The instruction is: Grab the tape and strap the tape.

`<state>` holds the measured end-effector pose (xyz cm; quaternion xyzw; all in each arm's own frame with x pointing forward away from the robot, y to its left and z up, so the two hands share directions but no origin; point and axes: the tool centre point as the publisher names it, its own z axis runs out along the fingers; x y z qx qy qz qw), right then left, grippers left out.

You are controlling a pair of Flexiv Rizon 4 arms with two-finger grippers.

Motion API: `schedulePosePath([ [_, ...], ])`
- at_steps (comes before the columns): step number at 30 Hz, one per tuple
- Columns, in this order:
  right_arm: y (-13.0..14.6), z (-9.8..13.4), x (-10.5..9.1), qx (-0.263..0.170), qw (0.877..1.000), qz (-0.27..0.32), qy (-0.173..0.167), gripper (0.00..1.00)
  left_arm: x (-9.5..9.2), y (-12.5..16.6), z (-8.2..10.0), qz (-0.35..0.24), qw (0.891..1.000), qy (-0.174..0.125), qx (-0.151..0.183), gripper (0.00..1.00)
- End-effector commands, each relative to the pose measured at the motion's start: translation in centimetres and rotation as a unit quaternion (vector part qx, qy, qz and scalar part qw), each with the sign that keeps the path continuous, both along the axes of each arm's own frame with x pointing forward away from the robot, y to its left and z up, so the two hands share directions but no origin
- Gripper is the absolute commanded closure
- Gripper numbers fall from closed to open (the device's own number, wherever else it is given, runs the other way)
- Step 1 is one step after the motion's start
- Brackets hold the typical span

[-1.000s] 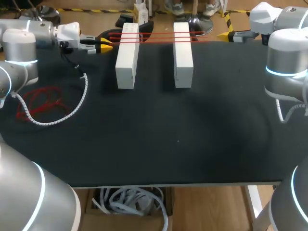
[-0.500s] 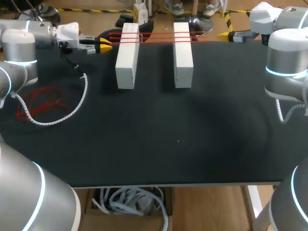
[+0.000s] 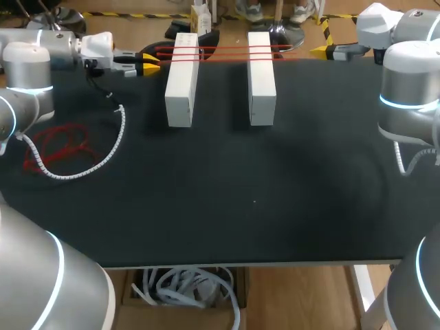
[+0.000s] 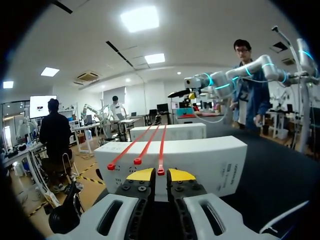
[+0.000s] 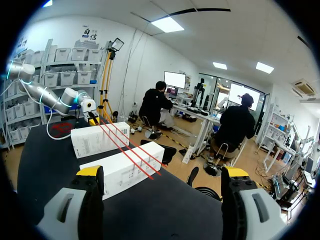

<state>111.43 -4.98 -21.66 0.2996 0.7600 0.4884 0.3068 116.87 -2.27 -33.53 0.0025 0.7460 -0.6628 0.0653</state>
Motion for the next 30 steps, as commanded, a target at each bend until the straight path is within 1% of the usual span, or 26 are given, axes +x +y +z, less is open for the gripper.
schedulePosePath([
  [1,0.0,0.0,0.0,0.000,1.000,0.000,0.000,0.00,0.4,0.0,-0.2,-0.004,1.000,0.001,-0.002,1.00],
  [7,0.0,0.0,0.0,0.000,1.000,0.000,0.000,0.00,0.3,0.0,-0.2,-0.006,1.000,0.003,-0.005,1.00],
  [8,0.0,0.0,0.0,0.000,1.000,0.000,0.000,0.00,0.2,0.0,-0.1,-0.008,1.000,0.010,-0.010,1.00],
  [12,0.0,0.0,0.0,0.000,1.000,0.000,0.000,0.00,-0.3,-0.4,0.6,-0.010,1.000,0.014,-0.025,1.00],
  [15,0.0,0.0,0.0,0.000,1.000,0.000,0.000,0.00,-0.7,-0.6,1.6,-0.005,0.999,0.023,-0.031,1.00],
  [17,0.0,0.0,0.0,0.000,1.000,0.000,0.000,0.00,-1.1,-0.9,2.5,0.003,0.998,0.025,-0.051,1.00],
  [18,0.0,0.0,0.0,0.000,1.000,0.000,0.000,0.00,-1.3,-1.0,2.9,0.004,0.998,0.027,-0.053,1.00],
  [19,0.0,0.0,0.0,0.000,1.000,0.000,0.000,0.00,-1.5,-1.2,3.3,0.016,0.997,0.024,-0.071,1.00],
  [20,0.0,0.0,0.0,0.000,1.000,0.000,0.000,0.00,-1.8,-1.3,3.7,0.017,0.996,0.025,-0.081,1.00],
  [21,0.0,0.0,0.0,0.000,1.000,0.000,0.000,0.00,-1.9,-1.5,4.1,0.021,0.996,0.025,-0.086,1.00],
  [22,0.0,0.0,0.0,0.000,1.000,0.000,0.000,0.00,-2.2,-1.7,4.5,0.027,0.994,0.021,-0.101,1.00],
  [24,0.0,0.0,0.0,0.000,1.000,0.000,0.000,0.00,-2.5,-2.1,5.3,0.025,0.993,0.017,-0.115,1.00],
  [25,0.0,0.0,0.0,0.000,1.000,0.000,0.000,0.00,-2.8,-2.3,5.7,0.026,0.991,0.015,-0.127,1.00],
  [30,0.0,0.0,0.0,0.000,1.000,0.000,0.000,0.00,-3.9,-2.8,7.7,0.013,0.990,0.019,-0.141,1.00],
])
